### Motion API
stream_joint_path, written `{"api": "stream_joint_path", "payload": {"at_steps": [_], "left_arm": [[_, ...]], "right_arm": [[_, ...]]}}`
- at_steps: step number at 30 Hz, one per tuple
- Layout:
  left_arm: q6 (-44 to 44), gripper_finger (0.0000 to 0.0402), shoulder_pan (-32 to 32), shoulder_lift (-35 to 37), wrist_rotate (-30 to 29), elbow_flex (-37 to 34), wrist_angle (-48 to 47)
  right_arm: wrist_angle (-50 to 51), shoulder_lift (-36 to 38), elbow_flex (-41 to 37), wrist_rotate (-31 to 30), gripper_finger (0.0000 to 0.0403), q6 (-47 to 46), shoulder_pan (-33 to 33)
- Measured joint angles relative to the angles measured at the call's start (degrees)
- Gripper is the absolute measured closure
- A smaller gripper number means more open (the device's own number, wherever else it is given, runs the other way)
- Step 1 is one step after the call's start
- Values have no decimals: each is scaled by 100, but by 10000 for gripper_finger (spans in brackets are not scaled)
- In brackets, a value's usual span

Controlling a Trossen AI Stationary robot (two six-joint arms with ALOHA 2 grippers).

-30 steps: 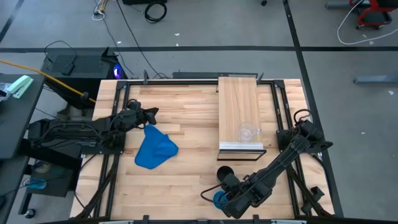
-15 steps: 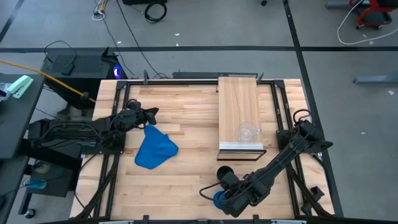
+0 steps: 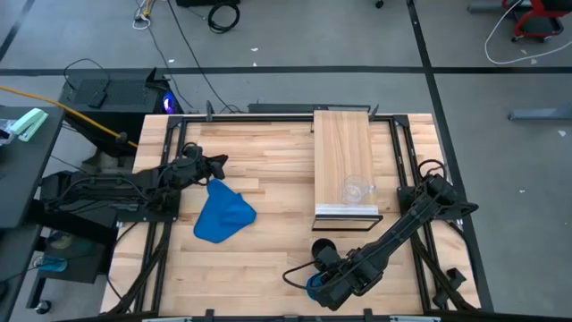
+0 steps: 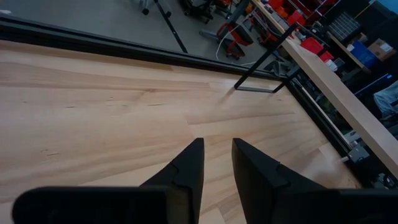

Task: Stack small to large cups/mugs on shelf
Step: Put the blue cup on the shelf

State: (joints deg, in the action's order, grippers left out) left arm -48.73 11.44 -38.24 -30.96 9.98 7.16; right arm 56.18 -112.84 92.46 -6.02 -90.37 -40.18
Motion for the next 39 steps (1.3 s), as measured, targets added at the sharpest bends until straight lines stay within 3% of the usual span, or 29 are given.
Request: {"api": "stream_joint_path", "payload": {"at_steps": [13,23,28,35,39], "left_arm": [[0,315,0,0,0,0,2],[-2,316,0,0,0,0,2],[-1,318,0,1,0,0,2],[-2,310,0,0,0,0,2],[-1,316,0,1,0,0,2]], "right_arm": [[-214,-2,-183,8,302,81,46],[-213,-2,-185,160,389,260,42],[-209,28,-144,450,393,553,35],[-163,958,-128,864,398,963,-30],[-121,1799,-126,742,399,1217,-53]]}}
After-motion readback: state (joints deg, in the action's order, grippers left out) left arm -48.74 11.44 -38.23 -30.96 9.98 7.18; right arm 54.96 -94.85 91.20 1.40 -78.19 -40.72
